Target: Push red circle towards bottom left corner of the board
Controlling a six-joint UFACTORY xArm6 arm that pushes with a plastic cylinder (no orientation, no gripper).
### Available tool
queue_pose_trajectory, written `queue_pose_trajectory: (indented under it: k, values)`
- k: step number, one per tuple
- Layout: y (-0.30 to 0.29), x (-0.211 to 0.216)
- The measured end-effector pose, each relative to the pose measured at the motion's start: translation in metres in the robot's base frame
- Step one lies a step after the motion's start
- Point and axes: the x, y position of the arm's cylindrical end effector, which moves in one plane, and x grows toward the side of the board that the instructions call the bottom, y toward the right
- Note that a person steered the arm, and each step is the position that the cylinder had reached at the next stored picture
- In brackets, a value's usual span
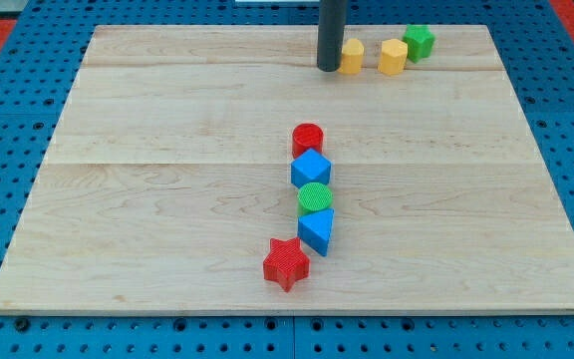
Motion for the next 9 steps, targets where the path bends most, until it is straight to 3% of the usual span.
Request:
queue_pose_trajectory:
  k: [1,4,5,7,8,9]
  values:
    - [0.000,0.001]
    - [0.041,0.114]
    - [0.024,0.155]
    - [-0.026,0.159]
    - [-0.082,0.153]
    - [-0.018,0.136]
